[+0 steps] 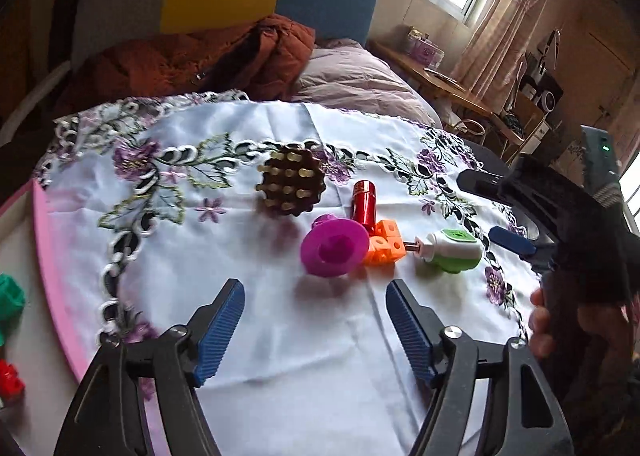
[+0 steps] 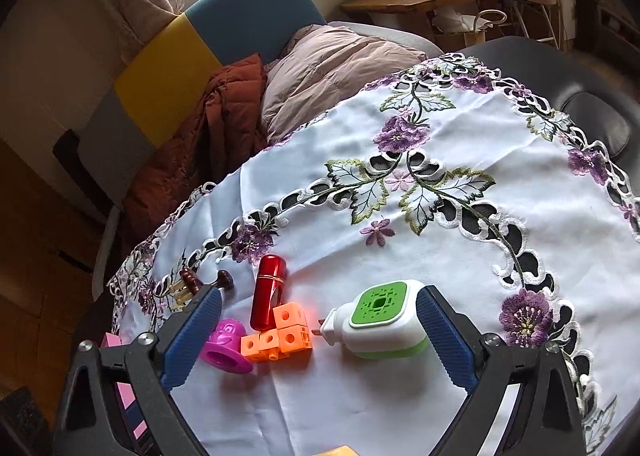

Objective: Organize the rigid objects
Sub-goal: 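Lower the left gripper onto the magenta suction-cup toy and grasp it, then grasp the brown spiky comb toy with the right gripper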

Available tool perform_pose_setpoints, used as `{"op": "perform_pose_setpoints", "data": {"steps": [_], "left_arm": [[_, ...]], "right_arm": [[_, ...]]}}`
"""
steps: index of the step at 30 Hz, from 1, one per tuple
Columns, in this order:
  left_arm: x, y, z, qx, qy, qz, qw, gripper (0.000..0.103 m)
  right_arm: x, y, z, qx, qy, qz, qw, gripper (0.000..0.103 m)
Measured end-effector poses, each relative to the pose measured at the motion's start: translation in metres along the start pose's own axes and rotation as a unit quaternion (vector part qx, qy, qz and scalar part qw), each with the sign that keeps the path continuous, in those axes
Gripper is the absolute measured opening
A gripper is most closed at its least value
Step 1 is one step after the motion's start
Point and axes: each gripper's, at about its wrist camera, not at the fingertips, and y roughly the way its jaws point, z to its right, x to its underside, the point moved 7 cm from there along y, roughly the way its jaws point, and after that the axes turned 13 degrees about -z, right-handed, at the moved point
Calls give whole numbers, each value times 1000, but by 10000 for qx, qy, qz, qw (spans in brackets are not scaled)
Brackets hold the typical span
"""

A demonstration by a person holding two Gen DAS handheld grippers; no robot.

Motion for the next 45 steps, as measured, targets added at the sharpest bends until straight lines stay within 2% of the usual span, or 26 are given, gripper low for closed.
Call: {"op": "perform_pose_setpoints", "data": {"steps": [5,10,13,14,15,16,21,26,31,32,35,38,41,45], "left_arm": [[-20,25,8,298,-65,58,9995,81],[-40,44,8,366,-253,155,9989,82],[-47,63,2,360,-480,-119,9981,83],[-48,69,-1,388,-553,-180,9976,80],[-47,75,-4,405,-618,-282,9969,59],[-43,80,-7,480,-698,-401,9956,58],[-22,66,-9,489,-503,-349,9969,58],[21,42,-16,49,-208,-321,9993,58],[66,21,-12,-295,241,-154,9992,57],[75,22,-13,-295,265,-183,9990,48],[83,17,-14,-455,435,-44,9980,48],[79,16,-19,-206,242,-92,9995,48],[79,16,-23,-203,252,-63,9995,47],[80,16,-23,-183,253,-36,9995,47]], "right_arm": [[0,1,-1,-98,29,-52,9999,99],[0,4,-1,-194,51,-125,9997,99],[1,5,-2,-218,51,-162,9996,99],[1,6,-2,-206,48,-161,9996,99],[1,6,-1,-191,47,-153,9997,99],[0,6,-1,-182,48,-146,9997,99],[-1,7,1,-193,56,-147,9997,99],[0,6,-4,-216,-79,-136,9996,99],[8,14,-19,-376,-373,-372,9979,99],[10,15,-23,-402,-472,-422,9972,99],[21,20,-41,-501,-884,-564,9932,99],[32,26,-61,-447,-1374,-672,9872,99],[36,31,-83,-441,-1787,-707,9804,99],[24,46,-120,-189,-2435,-691,9673,99]]}}
